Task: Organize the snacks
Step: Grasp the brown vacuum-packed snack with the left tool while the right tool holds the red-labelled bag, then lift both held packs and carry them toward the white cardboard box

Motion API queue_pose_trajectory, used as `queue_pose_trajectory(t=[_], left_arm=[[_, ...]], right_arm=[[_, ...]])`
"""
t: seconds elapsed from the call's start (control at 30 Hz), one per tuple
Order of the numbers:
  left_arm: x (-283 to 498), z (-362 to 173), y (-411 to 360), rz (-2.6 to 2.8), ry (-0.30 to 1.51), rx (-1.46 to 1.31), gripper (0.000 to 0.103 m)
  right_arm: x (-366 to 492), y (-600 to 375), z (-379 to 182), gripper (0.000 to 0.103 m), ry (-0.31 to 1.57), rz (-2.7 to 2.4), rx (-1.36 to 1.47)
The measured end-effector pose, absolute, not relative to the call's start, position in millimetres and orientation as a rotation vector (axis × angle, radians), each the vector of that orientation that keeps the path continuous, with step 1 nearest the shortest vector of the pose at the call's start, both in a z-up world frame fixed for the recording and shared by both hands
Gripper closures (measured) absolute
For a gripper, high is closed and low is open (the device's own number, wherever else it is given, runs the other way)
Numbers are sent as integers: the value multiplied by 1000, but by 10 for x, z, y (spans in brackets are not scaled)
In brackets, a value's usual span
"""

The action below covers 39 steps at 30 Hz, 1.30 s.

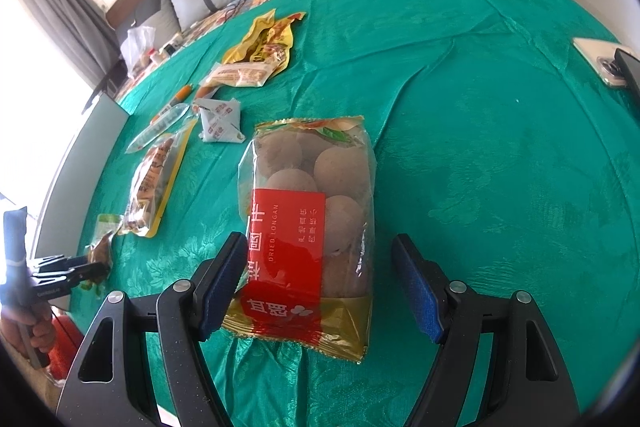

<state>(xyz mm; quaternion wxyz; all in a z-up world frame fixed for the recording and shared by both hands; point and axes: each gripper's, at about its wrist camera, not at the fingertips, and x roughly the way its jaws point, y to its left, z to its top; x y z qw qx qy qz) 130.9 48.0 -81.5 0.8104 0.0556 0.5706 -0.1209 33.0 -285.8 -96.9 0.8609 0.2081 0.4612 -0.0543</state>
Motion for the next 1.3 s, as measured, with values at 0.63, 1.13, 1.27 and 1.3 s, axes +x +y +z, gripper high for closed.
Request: queue_pose_trajectory(t=[0.63,1.13,1.27,1.3], left_arm=[[1422,-1043,455,-115,1213,80,4],[1274,-929,247,-228,1172,140,49],[1249,-929,267,-229,1161,134,50],[1249,-928,273,-229,1160,131,50]], right_arm=[[357,-2721,-931,26,975,-91,362],[223,-3076,-835,22,872,-134,552],[241,-3011,-770,22,864,-110,514],[265,-2978,-763,22,871,-101,499]])
